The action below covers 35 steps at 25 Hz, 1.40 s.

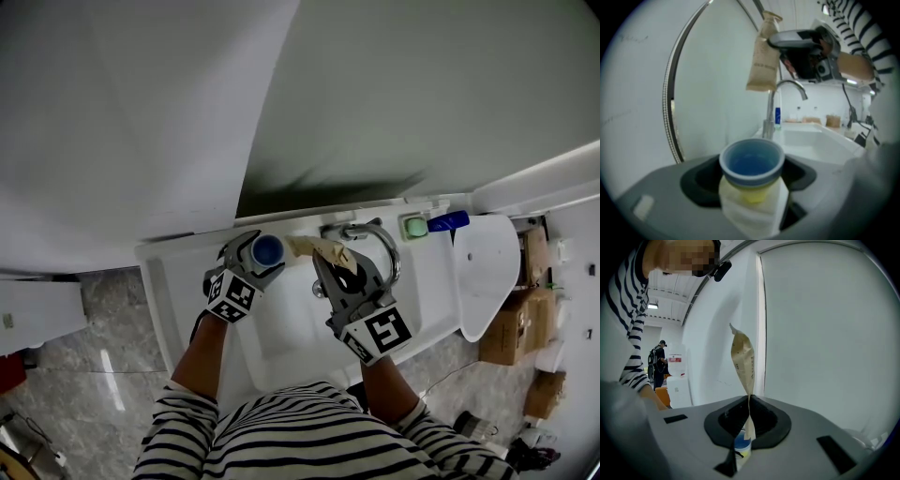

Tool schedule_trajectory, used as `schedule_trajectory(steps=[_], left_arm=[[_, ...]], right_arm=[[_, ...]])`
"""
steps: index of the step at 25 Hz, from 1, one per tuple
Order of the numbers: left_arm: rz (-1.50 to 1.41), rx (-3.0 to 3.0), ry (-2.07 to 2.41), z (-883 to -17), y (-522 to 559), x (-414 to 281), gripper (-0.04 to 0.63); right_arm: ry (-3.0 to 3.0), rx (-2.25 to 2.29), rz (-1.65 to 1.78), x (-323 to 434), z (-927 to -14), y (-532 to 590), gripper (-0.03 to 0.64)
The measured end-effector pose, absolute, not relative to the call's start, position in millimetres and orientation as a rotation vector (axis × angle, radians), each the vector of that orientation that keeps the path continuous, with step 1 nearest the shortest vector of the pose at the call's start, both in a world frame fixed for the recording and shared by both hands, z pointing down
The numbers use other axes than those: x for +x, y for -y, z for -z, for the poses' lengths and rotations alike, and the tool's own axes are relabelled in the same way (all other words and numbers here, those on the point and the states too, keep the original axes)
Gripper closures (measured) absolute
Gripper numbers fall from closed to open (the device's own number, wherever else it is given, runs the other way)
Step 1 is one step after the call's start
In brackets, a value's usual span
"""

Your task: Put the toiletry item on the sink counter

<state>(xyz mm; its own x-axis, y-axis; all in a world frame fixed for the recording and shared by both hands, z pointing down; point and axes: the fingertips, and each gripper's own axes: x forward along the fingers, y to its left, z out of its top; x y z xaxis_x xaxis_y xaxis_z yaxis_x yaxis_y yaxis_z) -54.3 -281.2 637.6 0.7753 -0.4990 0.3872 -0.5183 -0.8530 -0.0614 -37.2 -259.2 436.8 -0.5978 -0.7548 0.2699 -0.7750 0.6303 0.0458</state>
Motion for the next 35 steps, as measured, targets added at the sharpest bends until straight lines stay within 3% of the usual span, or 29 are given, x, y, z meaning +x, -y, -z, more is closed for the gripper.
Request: schedule_trajectory(steps=[9,27,31,35], left_arm=[[-0.586,2.926,0.804,-634,276,-53,0.166],[-0.327,3.013,0.947,-546,250,-83,0.172],[-0.226,3.033,1.021,-508,247,-94,0.233],[-0.150,3.044,1.172,-473,244,-109,0.428]], right_arm=[[2.597,1.245,-0.105,-38,-433,256,0.605],[2.643,1.265,-0.060,-42,-410,241,0.605],[2.663,1.270,-0.039,-45,-400,235,0.605],[2.685,1.279,-0.017,-46,-390,229,0.606]])
